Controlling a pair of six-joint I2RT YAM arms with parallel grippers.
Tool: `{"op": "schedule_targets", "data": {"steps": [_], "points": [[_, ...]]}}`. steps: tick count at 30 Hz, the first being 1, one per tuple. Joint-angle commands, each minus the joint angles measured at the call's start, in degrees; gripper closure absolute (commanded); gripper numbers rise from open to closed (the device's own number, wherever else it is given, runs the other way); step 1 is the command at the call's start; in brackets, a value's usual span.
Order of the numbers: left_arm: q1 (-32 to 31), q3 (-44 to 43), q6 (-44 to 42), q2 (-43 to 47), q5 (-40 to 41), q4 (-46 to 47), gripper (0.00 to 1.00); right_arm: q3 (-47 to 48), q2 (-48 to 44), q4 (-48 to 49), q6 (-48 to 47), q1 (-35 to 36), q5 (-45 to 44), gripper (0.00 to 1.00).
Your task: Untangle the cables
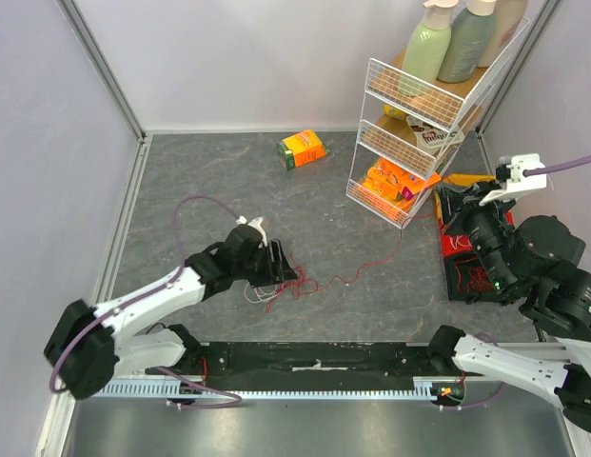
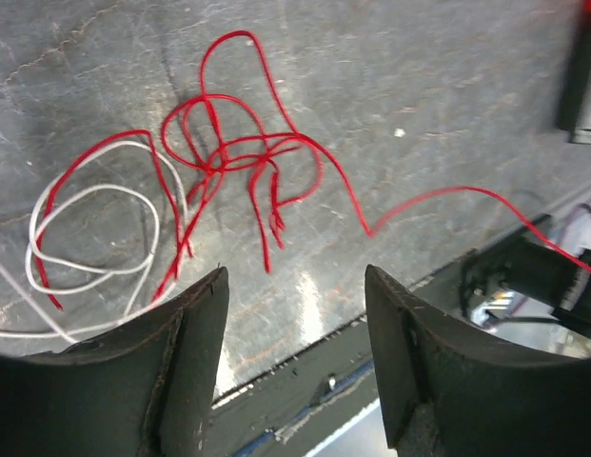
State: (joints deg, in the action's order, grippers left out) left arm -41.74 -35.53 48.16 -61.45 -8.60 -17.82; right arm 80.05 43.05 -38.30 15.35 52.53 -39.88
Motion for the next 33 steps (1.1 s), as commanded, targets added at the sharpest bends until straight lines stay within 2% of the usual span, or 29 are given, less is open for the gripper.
{"op": "schedule_targets", "data": {"steps": [1, 4, 8, 11, 15, 19, 24, 28, 33], "points": [[-1.6, -3.0, -0.9, -9.1, 3.8, 3.7, 0.38, 2.7, -1.0, 1.2, -0.9, 0.0, -0.3, 1.00], [-2.2, -5.9, -1.5, -16.0, 5.1, 2.3, 0.45, 3.5, -1.4, 0.5, -1.1, 0.1, -1.2, 1.00], [-3.0, -4.8, -1.4, -17.7, 4.6, 3.0, 0.53, 5.2, -1.9, 0.1, -2.1, 0.1, -2.2, 1.00], [-3.3, -2.6, -1.5, -15.4, 7.6, 0.9, 0.73, 5.9, -2.6, 0.0, -3.0, 0.1, -4.1, 1.00], [-2.5, -0.4, 0.8, -5.8, 20.6, -7.4, 0.98, 6.7, -5.3, 1.4, -5.8, 0.0, -11.7, 1.00], [2.3, 0.8, 3.4, 3.2, 28.0, -14.9, 0.98, 8.5, -10.1, 4.6, -9.2, 0.1, -20.5, 1.00], [10.1, 1.5, 8.1, 15.2, 33.9, -22.9, 0.98, 8.5, -15.7, 9.8, -13.2, 0.1, -24.8, 1.00], [10.5, 0.8, 9.2, 26.1, 40.0, -26.1, 0.98, 8.1, -14.1, 7.1, -13.0, 0.1, -25.3, 1.00], [10.5, -3.4, 11.7, 32.8, 49.9, -34.8, 0.98, 9.0, -14.1, 7.5, -13.9, 0.1, -26.6, 1.00]]}}
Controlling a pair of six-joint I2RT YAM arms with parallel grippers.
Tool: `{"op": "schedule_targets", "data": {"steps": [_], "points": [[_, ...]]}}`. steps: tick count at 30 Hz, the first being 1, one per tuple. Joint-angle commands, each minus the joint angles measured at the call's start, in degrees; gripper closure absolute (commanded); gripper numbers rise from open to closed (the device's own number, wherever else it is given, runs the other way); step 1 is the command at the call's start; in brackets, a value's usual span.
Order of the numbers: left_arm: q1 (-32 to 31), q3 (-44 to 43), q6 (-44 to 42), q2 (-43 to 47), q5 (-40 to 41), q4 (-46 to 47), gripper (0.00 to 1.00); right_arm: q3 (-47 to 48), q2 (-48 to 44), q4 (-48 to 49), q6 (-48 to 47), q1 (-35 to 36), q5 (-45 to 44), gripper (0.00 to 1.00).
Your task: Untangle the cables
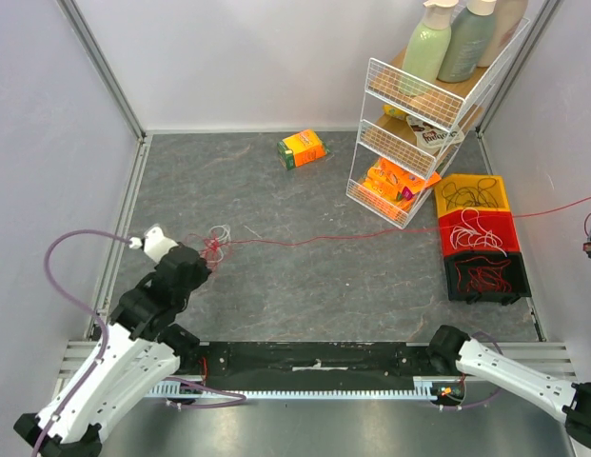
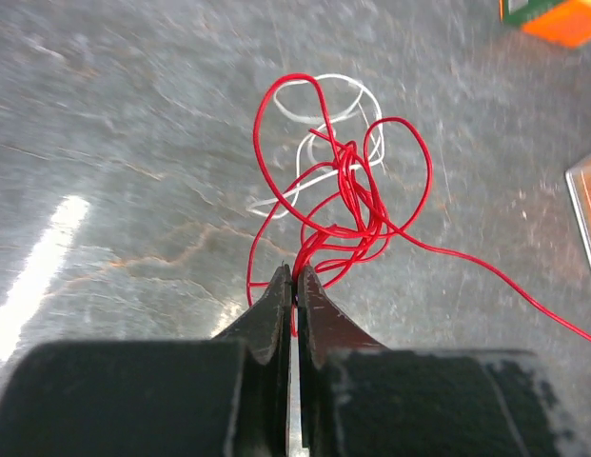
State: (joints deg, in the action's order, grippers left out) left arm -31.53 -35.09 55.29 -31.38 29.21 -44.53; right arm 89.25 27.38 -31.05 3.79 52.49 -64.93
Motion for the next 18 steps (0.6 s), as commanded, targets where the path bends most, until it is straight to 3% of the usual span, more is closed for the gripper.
{"op": "schedule_targets", "data": {"steps": [1, 3, 7, 10, 14, 18], "points": [[0.3, -4.6, 4.7, 3.2, 13.9, -9.2, 0.98, -0.5, 1.3, 1.0, -2.4, 0.2, -0.7, 1.00], [0.3, -6.4, 6.3, 3.7, 16.6, -12.7, 0.99, -0.5, 1.8, 1.0, -3.1, 0.2, -1.3, 1.00], [0.3, -9.5, 20.3, 4.6, 23.2, -26.3, 0.98, 1.5, -0.2, 2.6, -4.8, 0.2, -8.8, 1.00], [0.3, -8.9, 25.0, 7.3, 26.4, -28.8, 0.98, -0.1, -3.9, 8.9, -7.9, 0.2, -8.7, 1.00], [0.3, -8.3, 25.8, 9.8, 28.4, -28.8, 0.98, 1.1, -3.4, 8.5, -8.5, 0.2, -8.0, 1.00], [0.3, -8.7, 21.0, 9.5, 27.0, -24.3, 0.98, -3.5, -1.1, 2.1, 1.6, 0.6, 0.0, 1.00]]}}
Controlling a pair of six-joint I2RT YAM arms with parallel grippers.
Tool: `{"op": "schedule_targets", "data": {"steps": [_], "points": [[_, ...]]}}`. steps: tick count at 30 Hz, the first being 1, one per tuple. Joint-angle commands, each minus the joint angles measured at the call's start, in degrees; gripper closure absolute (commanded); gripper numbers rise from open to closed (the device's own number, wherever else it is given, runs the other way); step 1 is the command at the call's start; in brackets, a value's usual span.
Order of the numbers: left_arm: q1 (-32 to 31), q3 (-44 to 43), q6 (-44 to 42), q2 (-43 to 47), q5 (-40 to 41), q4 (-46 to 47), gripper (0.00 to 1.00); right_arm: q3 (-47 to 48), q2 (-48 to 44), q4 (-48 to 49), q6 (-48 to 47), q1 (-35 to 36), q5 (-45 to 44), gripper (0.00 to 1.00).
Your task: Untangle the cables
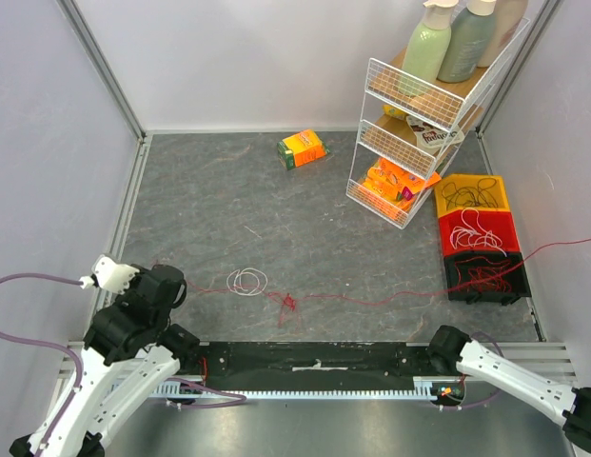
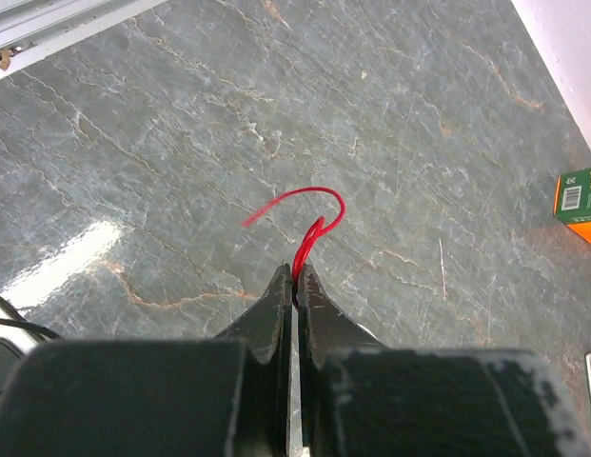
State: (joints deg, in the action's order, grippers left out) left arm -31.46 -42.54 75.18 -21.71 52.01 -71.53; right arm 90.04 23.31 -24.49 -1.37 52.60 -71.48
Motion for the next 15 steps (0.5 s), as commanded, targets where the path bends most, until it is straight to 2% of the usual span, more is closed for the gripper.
{"op": "schedule_targets", "data": {"steps": [1, 5, 7, 10, 13, 15], "points": [[0.3, -1.2, -1.8, -0.3, 3.1, 5.7, 0.98, -6.3, 4.3, -6.2, 9.9, 0.6, 9.2, 1.00], [0.2, -2.0, -18.3, 0.4, -5.3, 19.2, 0.98, -15.7, 10.9, -7.1, 17.6, 0.6, 21.7, 1.00], [0.2, -5.3, -24.5, -0.4, -8.9, 24.6, 0.98, -21.4, 15.7, -6.4, 20.2, 0.6, 27.7, 1.00], [0.1, -14.9, -32.0, -4.4, -14.3, 29.6, 0.98, -29.3, 22.5, -4.9, 23.4, 0.6, 33.9, 1.00], [0.3, -26.1, -35.8, -9.6, -19.6, 30.8, 0.98, -37.6, 26.2, -1.9, 26.1, 0.6, 35.0, 1.00], [0.3, -32.0, -37.0, -12.8, -24.2, 31.7, 0.98, -42.2, 29.2, 1.4, 26.9, 0.6, 39.4, 1.00]]}}
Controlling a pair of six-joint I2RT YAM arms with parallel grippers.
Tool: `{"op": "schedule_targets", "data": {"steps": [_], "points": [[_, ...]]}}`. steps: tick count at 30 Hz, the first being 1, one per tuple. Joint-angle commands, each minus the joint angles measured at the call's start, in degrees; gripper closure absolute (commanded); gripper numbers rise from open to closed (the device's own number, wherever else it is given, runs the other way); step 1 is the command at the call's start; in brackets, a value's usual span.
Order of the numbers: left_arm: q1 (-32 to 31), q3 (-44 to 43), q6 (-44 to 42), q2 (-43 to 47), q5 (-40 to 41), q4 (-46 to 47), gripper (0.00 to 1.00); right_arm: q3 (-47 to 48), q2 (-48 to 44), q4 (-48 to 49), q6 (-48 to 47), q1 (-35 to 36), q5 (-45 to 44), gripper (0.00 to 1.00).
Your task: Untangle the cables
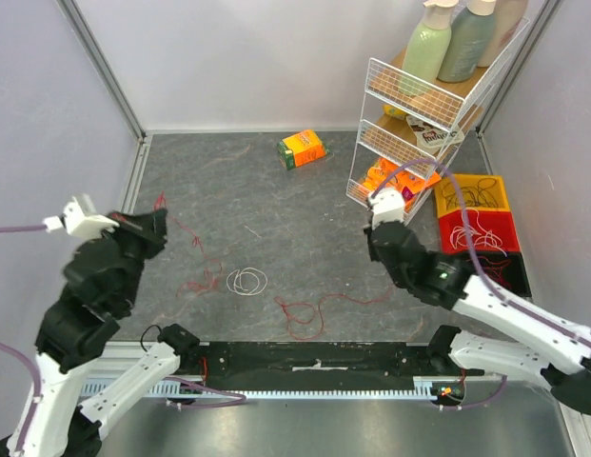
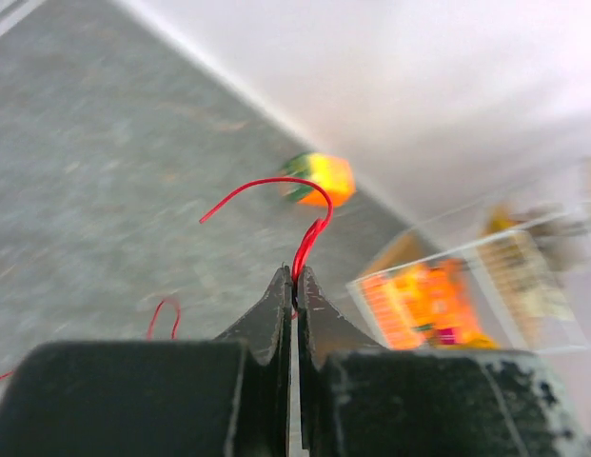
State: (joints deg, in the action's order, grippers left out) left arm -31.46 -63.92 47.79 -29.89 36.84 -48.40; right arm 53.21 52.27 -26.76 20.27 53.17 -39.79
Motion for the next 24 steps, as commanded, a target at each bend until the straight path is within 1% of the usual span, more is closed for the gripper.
{"op": "schedule_targets", "data": {"steps": [1, 4, 6, 7, 9, 10, 11, 12, 13, 14, 17, 21, 24], "points": [[0.3, -12.9, -10.0, -6.4, -11.8, 9.4, 0.98, -6.8, 2.2, 4.8, 5.3, 0.0, 10.1, 1.00], [0.3, -17.9, -9.6, -9.7, -17.7, 10.6, 0.98, -8.1, 9.1, 7.2, 5.1, 0.0, 13.9, 1.00], [0.3, -19.3, -8.9, -11.0, -20.0, 11.7, 0.98, -6.4, 13.5, 6.0, 3.5, 0.0, 16.6, 0.93], [0.3, -19.9, -8.4, -11.5, -21.1, 12.0, 0.98, -4.9, 15.4, 5.0, 2.8, 0.0, 17.0, 0.87], [0.2, -20.9, -7.9, -12.6, -23.2, 12.9, 0.98, -3.3, 16.7, 3.9, 0.7, -0.1, 17.6, 0.63], [0.3, -21.4, -7.5, -13.1, -24.0, 13.2, 0.98, -2.9, 16.1, 3.8, -0.3, -0.1, 18.1, 0.45], [0.2, -21.7, -7.2, -13.5, -24.6, 13.5, 0.98, -2.2, 15.2, 3.7, -1.6, -0.1, 18.4, 0.30], [0.3, -21.8, -6.6, -13.9, -25.7, 13.9, 0.98, -1.6, 13.8, 3.6, -2.6, -0.1, 18.5, 0.21], [0.2, -21.6, -6.1, -14.1, -26.5, 14.7, 0.98, -1.1, 12.5, 3.6, -3.4, -0.1, 18.7, 0.13], [0.2, -21.2, -5.8, -14.5, -27.4, 15.6, 0.98, 0.0, 11.5, 3.0, -4.5, -0.2, 18.7, 0.10], [0.3, -18.5, -4.1, -16.2, -31.1, 18.9, 0.98, 2.8, 8.6, 0.1, -5.0, -0.3, 17.0, 0.06], [0.3, -11.4, -3.5, -20.5, -36.3, 25.5, 0.98, 3.0, 4.6, -1.9, -3.5, -0.2, 18.8, 0.04], [0.1, -9.5, -3.8, -25.8, -39.4, 28.5, 0.98, 1.2, 2.8, -2.0, -2.3, -0.2, 19.6, 0.05]]}}
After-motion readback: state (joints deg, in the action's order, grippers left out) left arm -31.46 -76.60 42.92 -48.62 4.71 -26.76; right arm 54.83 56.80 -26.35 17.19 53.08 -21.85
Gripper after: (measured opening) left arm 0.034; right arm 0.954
